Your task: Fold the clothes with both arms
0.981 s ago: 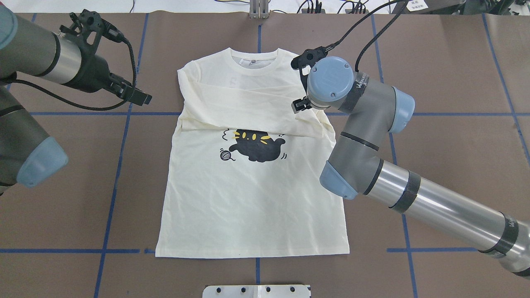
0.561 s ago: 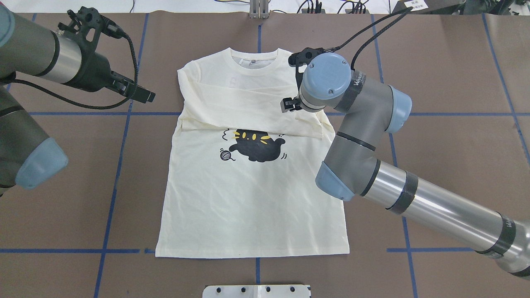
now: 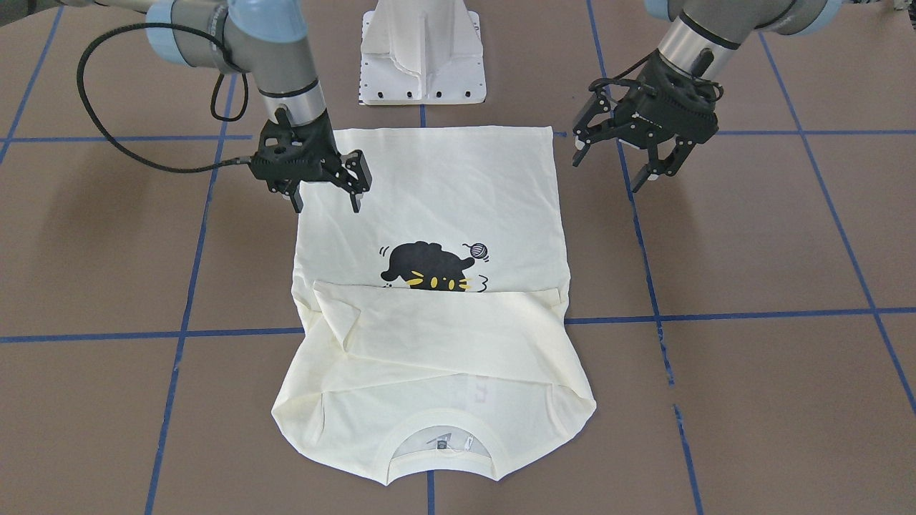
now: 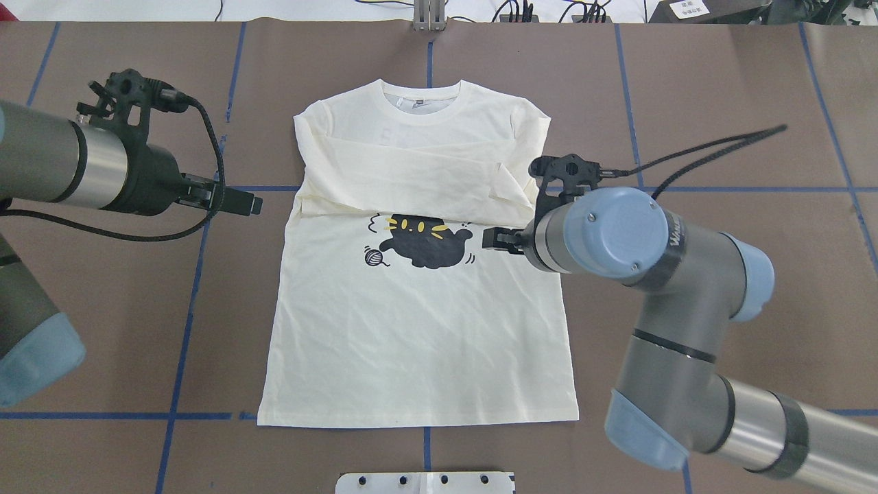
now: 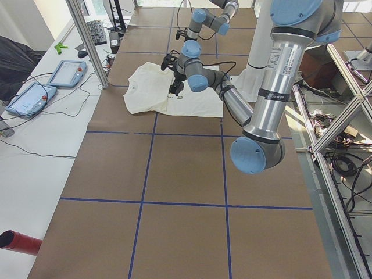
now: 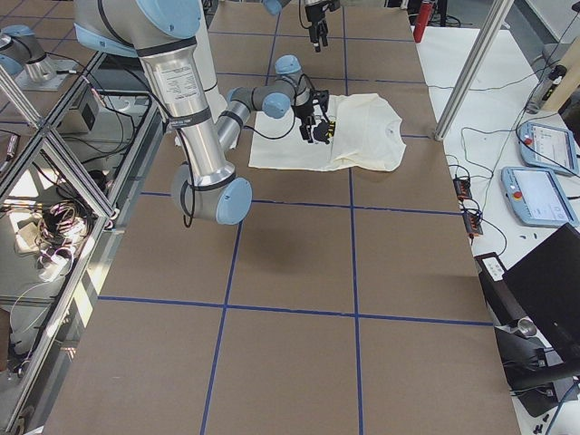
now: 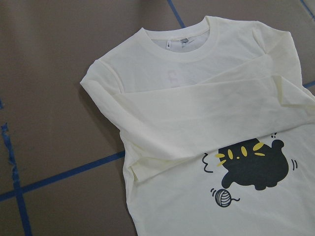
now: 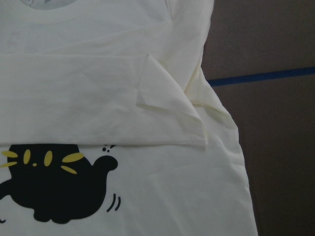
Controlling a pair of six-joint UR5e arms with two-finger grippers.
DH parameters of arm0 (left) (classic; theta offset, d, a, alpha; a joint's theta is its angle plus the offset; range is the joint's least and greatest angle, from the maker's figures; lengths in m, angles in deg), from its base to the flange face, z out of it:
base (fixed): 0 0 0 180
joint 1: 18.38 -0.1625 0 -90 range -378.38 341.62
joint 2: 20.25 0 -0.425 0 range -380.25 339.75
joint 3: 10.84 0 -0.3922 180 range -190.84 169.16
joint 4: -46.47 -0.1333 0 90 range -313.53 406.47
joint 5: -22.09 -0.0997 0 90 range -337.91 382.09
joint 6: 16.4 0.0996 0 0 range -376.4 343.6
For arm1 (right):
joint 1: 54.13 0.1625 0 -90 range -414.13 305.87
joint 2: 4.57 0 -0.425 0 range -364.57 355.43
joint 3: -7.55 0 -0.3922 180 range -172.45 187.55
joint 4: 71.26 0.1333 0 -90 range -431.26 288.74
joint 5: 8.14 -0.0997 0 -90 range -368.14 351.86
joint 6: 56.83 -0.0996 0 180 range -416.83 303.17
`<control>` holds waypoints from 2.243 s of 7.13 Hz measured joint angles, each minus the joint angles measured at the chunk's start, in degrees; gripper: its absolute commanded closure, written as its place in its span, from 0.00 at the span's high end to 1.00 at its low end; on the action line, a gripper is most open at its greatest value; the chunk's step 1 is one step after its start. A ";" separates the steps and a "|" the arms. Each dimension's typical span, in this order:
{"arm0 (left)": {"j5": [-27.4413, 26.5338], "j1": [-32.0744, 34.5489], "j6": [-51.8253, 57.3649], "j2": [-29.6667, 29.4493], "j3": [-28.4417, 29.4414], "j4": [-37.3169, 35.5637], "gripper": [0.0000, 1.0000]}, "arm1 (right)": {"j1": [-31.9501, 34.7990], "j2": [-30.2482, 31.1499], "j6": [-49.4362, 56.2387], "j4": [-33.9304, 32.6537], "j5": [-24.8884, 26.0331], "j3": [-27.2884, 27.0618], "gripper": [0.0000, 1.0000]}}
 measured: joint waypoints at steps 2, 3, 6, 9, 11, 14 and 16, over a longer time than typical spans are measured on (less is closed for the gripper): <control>-8.64 -9.11 -12.78 3.95 -2.60 3.01 0.95 | -7.70 5.17 -14.21 0.06 7.17 -6.84 0.98; -14.39 -15.00 -19.64 6.57 -2.92 6.04 0.89 | -11.43 7.34 -18.93 0.08 10.88 -9.27 0.98; -28.16 -30.31 -35.76 11.67 -2.49 8.84 0.62 | -18.91 10.09 -26.86 0.31 19.56 -11.76 0.99; -32.84 -36.04 -41.20 12.05 0.04 8.65 0.59 | -19.74 10.22 -27.51 0.36 20.69 -11.89 0.99; -33.01 -36.52 -40.29 12.08 2.08 8.41 0.56 | -19.78 10.15 -27.51 0.36 20.73 -11.90 0.99; -33.01 -37.09 -39.23 12.16 3.01 8.37 0.53 | -19.78 10.13 -27.56 0.36 20.74 -11.90 0.99; -33.01 -37.78 -39.18 12.21 3.08 8.35 0.53 | -19.78 10.14 -27.57 0.36 20.76 -11.90 0.99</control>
